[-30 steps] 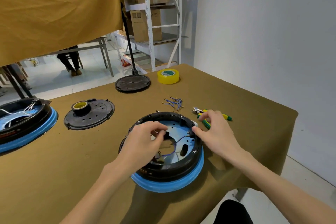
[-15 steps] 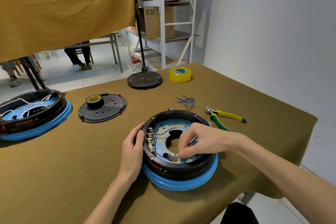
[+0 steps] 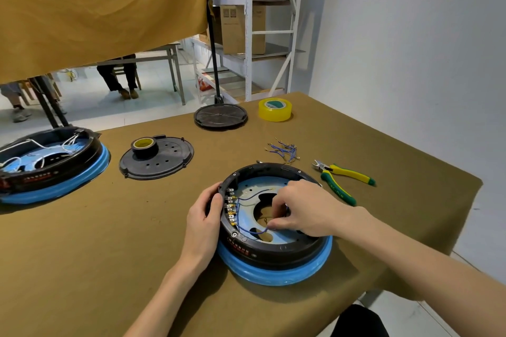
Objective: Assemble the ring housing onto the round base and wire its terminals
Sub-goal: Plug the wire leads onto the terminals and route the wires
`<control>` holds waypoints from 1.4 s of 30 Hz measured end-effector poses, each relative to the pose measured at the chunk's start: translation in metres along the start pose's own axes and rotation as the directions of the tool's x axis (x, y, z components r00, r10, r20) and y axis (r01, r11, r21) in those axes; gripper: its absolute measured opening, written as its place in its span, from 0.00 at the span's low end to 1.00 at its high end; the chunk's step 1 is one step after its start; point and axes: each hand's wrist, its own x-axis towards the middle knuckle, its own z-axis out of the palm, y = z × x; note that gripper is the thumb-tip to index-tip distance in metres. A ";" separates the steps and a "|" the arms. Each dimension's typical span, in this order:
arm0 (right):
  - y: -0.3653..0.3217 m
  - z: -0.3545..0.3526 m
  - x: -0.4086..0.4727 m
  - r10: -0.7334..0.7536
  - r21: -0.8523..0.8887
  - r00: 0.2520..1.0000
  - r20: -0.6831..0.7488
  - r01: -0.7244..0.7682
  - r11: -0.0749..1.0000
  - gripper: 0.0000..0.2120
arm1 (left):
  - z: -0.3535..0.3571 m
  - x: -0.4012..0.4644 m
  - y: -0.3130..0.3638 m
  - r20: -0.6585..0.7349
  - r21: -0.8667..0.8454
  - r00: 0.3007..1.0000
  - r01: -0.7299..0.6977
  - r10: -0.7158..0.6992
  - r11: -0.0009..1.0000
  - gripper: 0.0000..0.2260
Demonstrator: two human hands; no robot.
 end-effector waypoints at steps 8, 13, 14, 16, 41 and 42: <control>0.020 -0.028 -0.006 0.060 0.079 0.979 0.193 -0.076 0.994 0.20 | -0.002 0.001 -0.001 0.013 0.001 1.000 -0.004 0.004 1.000 0.11; 0.019 -0.024 -0.002 0.081 0.011 0.970 0.229 -0.086 0.996 0.20 | -0.002 0.001 -0.002 0.021 0.005 1.000 0.006 -0.006 1.000 0.11; 0.019 -0.022 0.001 0.087 -0.004 0.971 0.223 -0.088 0.996 0.21 | -0.002 0.000 -0.001 0.017 0.029 1.000 0.011 -0.012 1.000 0.12; 0.021 -0.018 0.005 0.095 -0.032 0.974 0.204 -0.091 0.995 0.21 | -0.004 -0.002 0.004 -0.058 0.177 0.997 -0.038 0.049 0.984 0.15; 0.012 0.007 -0.008 0.245 0.226 0.967 -0.065 -0.225 0.948 0.14 | 0.027 0.018 0.068 0.606 0.662 0.794 -0.471 -0.046 0.583 0.09; 0.012 0.007 -0.008 0.240 0.246 0.969 -0.063 -0.218 0.944 0.14 | 0.028 0.018 0.068 0.600 0.664 0.800 -0.476 -0.031 0.576 0.09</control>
